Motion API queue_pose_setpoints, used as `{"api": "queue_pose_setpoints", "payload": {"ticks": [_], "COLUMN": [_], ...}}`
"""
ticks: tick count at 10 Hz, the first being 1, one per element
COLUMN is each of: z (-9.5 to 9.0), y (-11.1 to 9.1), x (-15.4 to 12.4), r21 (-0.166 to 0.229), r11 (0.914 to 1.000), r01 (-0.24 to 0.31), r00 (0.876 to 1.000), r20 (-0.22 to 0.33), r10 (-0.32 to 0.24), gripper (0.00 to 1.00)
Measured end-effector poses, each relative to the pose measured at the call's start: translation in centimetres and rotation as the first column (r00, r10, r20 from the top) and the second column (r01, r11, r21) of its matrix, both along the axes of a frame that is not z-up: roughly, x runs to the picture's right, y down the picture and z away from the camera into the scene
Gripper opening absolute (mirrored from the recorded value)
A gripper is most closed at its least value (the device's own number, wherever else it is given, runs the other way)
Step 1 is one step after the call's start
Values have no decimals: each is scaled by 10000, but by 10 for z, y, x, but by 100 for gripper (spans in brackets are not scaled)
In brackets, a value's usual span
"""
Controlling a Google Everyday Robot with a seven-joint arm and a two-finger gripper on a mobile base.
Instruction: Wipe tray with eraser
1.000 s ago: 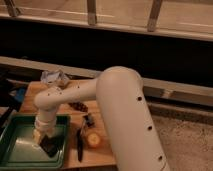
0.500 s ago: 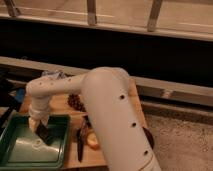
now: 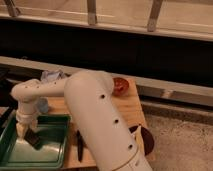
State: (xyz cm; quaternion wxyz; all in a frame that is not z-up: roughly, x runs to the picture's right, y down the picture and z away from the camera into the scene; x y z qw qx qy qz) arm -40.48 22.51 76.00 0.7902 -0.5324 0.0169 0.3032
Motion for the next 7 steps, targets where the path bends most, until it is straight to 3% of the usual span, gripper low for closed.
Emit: {"api": "queue_pose_setpoints", "payload": {"ticks": [2,4,7], "z": [-8,-19,-18], "y": [19,39,34], "x": [16,55,108], "r21": [-269,-474,-326], "r11": [9996,9982,9961], "r01": [-127,-359,-825], "r00": [9999,9985,9934], "r20": [-105,-431,-825], "r10": [124,339,796], "gripper": [0,0,0]}}
